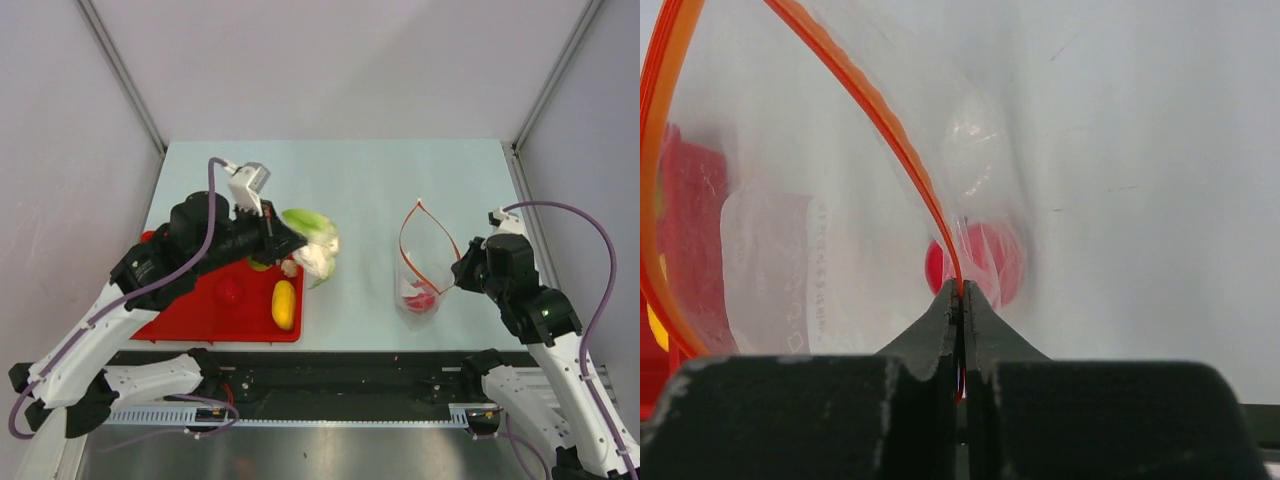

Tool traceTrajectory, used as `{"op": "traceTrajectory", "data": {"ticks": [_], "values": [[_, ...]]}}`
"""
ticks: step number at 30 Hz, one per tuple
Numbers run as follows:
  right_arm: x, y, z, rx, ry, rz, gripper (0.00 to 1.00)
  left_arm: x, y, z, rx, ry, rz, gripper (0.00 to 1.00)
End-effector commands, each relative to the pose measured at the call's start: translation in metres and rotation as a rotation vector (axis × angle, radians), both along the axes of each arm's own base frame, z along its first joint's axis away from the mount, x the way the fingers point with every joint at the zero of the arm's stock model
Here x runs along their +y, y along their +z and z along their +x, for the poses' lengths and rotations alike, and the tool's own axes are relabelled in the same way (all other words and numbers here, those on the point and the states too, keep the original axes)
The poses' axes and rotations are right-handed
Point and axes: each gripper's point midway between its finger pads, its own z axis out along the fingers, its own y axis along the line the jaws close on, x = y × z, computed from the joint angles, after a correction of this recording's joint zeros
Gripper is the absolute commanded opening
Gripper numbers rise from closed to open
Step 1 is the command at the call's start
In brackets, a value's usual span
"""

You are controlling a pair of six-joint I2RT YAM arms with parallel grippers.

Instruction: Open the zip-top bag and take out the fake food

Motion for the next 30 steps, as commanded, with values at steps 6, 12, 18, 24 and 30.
{"op": "traceTrajectory", "data": {"ticks": [6,12,18,24,30], "values": [[0.018,0.011,-0.001,-0.064,0.113,0.053,0.07,0.132,-0.134,0.072,0.33,0.776,0.266,0.0],[0.019,0.02,-0.008,-0.1,0.13,0.072,0.08,0.184,-0.22,0.076,0.57,0.989,0.31,0.0],[0.023,0.02,-0.016,-0.093,0.162,0.087,0.13,0.197,-0.251,0.07,0.628,1.05,0.309,0.0],[0.032,0.018,-0.017,-0.074,0.214,0.098,0.17,0.194,-0.255,0.068,0.634,1.072,0.227,0.2],[0.034,0.015,-0.01,-0.058,0.241,0.066,0.17,0.153,-0.212,0.087,0.522,0.845,0.057,0.55]]}}
